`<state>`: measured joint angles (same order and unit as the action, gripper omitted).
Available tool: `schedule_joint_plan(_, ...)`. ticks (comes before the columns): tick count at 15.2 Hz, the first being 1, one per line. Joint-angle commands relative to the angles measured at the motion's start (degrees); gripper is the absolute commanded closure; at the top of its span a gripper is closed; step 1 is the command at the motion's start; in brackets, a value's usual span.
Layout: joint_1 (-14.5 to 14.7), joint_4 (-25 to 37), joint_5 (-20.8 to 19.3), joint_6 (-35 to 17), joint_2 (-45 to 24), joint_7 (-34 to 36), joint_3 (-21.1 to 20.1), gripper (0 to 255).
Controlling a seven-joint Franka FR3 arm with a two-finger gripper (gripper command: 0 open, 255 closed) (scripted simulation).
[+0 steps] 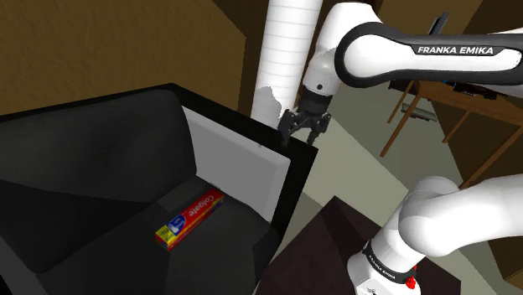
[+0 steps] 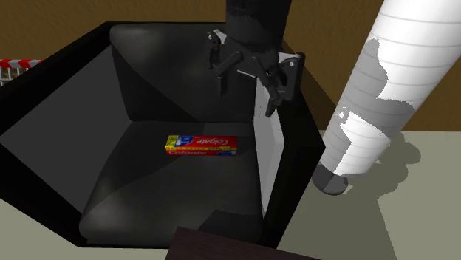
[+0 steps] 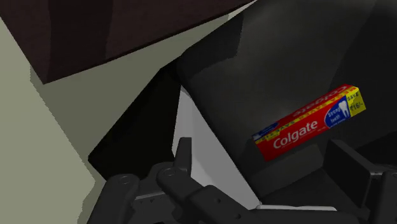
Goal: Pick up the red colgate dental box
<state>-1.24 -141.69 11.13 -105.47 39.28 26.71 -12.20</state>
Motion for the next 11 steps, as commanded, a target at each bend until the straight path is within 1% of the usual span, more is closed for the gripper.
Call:
schedule_joint_plan(1,-0.2,-0.9,1.1,-3.5,-2.2,4.0,-2.6,0)
schedule_joint_plan(4,-0.6,-1.4,2.1,-8.7,-6.8,9.7,-6.5,0)
schedule_joint_plan(7,-1.5,-1.0,2.2,-13.9,-12.3,15.7,-10.5,0)
schedule_joint_plan(11,-3.2,0.9,0.5,-20.6,-21.0,24.6,-15.6,0)
